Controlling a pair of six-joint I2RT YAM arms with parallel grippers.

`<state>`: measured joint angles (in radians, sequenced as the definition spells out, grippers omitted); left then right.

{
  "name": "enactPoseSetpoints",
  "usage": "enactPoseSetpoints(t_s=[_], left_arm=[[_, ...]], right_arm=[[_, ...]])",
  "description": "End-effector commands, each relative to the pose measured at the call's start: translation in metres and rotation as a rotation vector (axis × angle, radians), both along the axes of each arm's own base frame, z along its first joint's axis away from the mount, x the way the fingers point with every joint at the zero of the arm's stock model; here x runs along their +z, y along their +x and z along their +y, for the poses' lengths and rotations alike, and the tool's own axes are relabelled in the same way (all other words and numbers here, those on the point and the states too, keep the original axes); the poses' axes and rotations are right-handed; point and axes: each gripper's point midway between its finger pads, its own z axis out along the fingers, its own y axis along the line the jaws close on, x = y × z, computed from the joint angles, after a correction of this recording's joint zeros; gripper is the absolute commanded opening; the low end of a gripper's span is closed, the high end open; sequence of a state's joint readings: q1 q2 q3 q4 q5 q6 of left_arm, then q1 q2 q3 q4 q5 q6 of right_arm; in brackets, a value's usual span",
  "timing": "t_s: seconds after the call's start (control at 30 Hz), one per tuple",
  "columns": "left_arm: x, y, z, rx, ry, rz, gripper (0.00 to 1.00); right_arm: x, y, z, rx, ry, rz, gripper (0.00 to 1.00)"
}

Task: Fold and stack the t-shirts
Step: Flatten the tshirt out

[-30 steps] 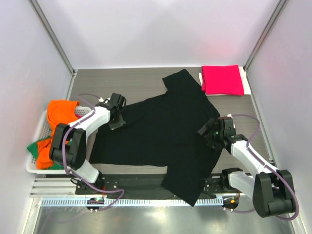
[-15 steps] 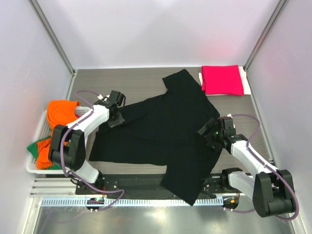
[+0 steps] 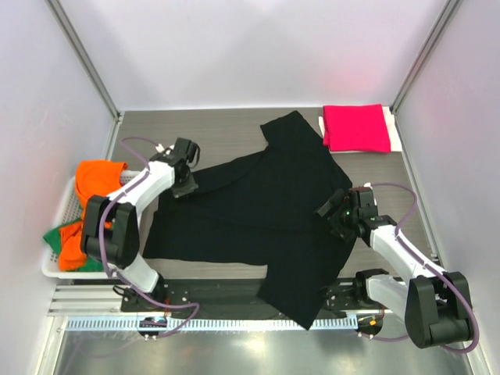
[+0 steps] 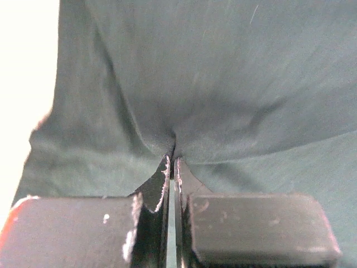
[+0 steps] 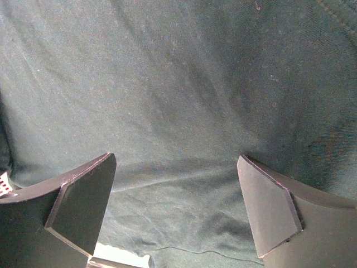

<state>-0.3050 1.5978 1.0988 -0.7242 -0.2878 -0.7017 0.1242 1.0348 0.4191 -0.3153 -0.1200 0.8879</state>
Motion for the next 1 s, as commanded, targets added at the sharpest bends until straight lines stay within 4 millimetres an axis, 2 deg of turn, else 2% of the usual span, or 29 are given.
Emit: enactPoseSetpoints(t_s=[0.0, 0.03, 0.07, 0.1, 0.13, 0.17, 0.2, 0.23, 0.27, 0.3, 0.33, 0.4, 0.43, 0.47, 0.5, 0.6, 0.63, 0.67, 0.8, 0.87, 0.93, 0.97], left_arm=[[0.033, 0.048, 0.014, 0.0, 0.025, -0.105, 0.0], [0.038, 0.059, 0.02, 0.008, 0.025, -0.114, 0.0], [0.05, 0.086, 0.033, 0.045, 0.028, -0.137, 0.0], [0.052, 0.099, 0.042, 0.054, 0.036, -0.138, 0.0], [0.059, 0.114, 0.06, 0.083, 0.045, -0.146, 0.0], [0.058, 0.138, 0.068, 0.1, 0.049, -0.134, 0.0], [0.063, 0.154, 0.076, 0.119, 0.043, -0.144, 0.0], [0.059, 0.166, 0.084, 0.14, 0.024, -0.133, 0.0], [0.086, 0.189, 0.096, 0.175, 0.0, -0.194, 0.0], [0.057, 0.199, 0.113, 0.211, -0.015, -0.137, 0.0], [0.052, 0.202, 0.122, 0.237, -0.041, -0.112, 0.02], [0.055, 0.229, 0.129, 0.254, -0.065, -0.145, 0.42], [0.058, 0.23, 0.131, 0.255, -0.074, -0.142, 0.62], [0.058, 0.234, 0.126, 0.24, -0.097, -0.146, 0.91], [0.061, 0.237, 0.122, 0.226, -0.115, -0.158, 0.99], [0.07, 0.23, 0.116, 0.214, -0.131, -0.183, 1.0], [0.081, 0.222, 0.113, 0.209, -0.136, -0.209, 1.0], [0.081, 0.215, 0.111, 0.209, -0.136, -0.206, 1.0], [0.103, 0.187, 0.099, 0.18, -0.102, -0.237, 1.0], [0.103, 0.171, 0.091, 0.164, -0.099, -0.23, 1.0], [0.1, 0.165, 0.082, 0.149, -0.107, -0.223, 1.0], [0.09, 0.158, 0.067, 0.117, -0.113, -0.195, 1.0]], right_arm=[[-0.027, -0.027, -0.015, 0.002, -0.083, 0.131, 0.97], [-0.027, -0.027, -0.013, 0.005, -0.077, 0.127, 0.97], [-0.026, -0.026, -0.013, 0.003, -0.074, 0.128, 0.97], [-0.026, -0.025, -0.013, 0.004, -0.074, 0.126, 0.97], [-0.024, -0.023, -0.012, 0.004, -0.072, 0.122, 0.97], [-0.021, -0.02, -0.011, 0.009, -0.066, 0.115, 0.97], [-0.02, -0.019, -0.01, 0.013, -0.062, 0.113, 0.96], [-0.018, -0.018, -0.008, 0.018, -0.057, 0.111, 0.96], [-0.013, -0.014, -0.006, 0.025, -0.044, 0.1, 0.95], [-0.009, -0.012, -0.004, 0.028, -0.037, 0.09, 0.95], [-0.006, -0.012, -0.003, 0.031, -0.034, 0.091, 0.95], [0.005, -0.007, -0.001, 0.047, -0.032, 0.065, 0.96], [0.009, -0.005, -0.001, 0.054, -0.029, 0.057, 0.96], [0.016, -0.001, 0.0, 0.059, -0.031, 0.039, 0.96], [0.018, -0.001, 0.0, 0.066, -0.034, 0.041, 0.97], [0.027, 0.004, 0.001, 0.084, -0.037, 0.017, 0.98], [0.033, 0.008, 0.002, 0.093, -0.039, 0.001, 0.99], [0.037, 0.011, 0.003, 0.102, -0.039, -0.008, 0.99], [0.061, 0.028, 0.013, 0.162, -0.042, -0.062, 0.99], [0.077, 0.043, 0.026, 0.216, -0.041, -0.093, 1.0], [0.09, 0.058, 0.043, 0.272, -0.023, -0.123, 1.0], [0.11, 0.072, 0.058, 0.313, -0.011, -0.174, 1.0]])
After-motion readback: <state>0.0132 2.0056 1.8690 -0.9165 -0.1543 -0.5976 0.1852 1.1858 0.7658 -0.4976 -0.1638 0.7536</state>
